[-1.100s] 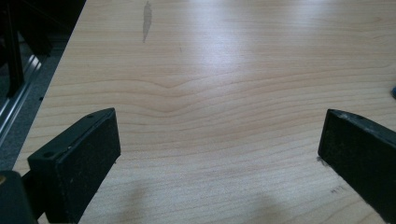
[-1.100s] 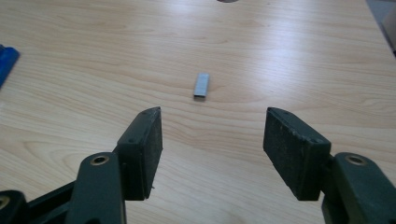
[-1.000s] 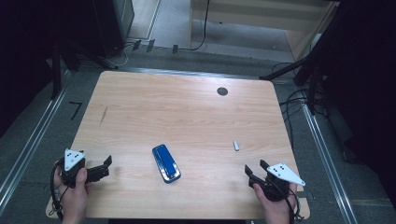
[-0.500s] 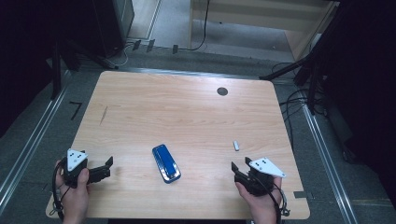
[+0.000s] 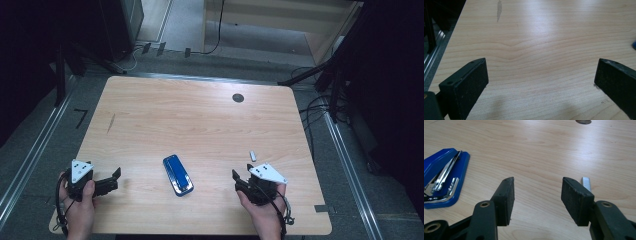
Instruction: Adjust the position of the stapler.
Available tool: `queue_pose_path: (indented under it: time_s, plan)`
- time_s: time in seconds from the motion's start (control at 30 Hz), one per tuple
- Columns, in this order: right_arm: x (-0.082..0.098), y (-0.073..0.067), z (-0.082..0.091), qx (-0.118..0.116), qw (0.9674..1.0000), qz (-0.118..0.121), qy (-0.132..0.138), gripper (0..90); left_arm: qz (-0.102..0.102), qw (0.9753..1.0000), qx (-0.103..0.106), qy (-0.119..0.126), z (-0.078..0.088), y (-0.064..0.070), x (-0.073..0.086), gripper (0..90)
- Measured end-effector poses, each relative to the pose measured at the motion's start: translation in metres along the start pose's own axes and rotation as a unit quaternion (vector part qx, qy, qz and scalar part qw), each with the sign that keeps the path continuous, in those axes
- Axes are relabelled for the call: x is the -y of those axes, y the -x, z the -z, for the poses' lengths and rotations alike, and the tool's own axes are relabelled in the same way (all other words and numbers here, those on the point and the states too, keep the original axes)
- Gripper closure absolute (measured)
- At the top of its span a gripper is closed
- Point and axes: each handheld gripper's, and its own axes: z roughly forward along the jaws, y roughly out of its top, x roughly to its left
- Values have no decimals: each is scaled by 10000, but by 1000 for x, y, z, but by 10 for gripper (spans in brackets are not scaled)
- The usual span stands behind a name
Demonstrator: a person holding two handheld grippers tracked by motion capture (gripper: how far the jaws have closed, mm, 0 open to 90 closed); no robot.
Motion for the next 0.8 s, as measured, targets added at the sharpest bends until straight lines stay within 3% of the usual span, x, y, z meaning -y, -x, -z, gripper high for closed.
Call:
queue_pose_path:
  time_s: [0.8]
  plan:
    - [-24,-58,-27,-430,9982,387,-149,432,68,10000,-17,-1,0,-1,0,0]
